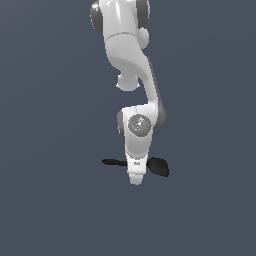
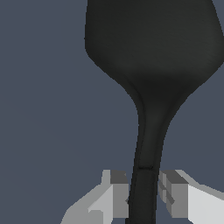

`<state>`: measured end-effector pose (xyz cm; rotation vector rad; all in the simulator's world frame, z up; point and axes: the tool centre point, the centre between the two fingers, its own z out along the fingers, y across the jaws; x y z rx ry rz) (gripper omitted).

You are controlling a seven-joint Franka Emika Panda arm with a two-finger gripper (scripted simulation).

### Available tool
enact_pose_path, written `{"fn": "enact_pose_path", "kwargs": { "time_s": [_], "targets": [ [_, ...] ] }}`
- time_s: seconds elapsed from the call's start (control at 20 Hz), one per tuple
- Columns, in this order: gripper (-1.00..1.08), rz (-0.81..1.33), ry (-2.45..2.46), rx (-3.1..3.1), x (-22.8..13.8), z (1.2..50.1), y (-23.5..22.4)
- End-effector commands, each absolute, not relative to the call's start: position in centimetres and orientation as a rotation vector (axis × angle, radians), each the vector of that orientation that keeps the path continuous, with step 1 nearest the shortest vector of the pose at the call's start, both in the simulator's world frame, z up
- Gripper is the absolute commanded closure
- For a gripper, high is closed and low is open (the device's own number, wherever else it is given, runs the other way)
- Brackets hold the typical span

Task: Pick up the object and move it to a goal position.

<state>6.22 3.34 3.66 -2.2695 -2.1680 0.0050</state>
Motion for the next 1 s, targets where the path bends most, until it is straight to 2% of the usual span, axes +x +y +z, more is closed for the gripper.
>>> {"fn": "enact_pose_path", "kwargs": {
  "time_s": [0.0,0.6,0.95],
  "targets": [
    [1.08,0.001,-2.17,-2.272,6.5,5.4,3.0],
    [1.08,0.0,-2.17,-2.27,7.7,16.7,1.1],
    [1.08,-0.001,-2.169,-2.271,8.2,20.0,0.4]
  ]
}}
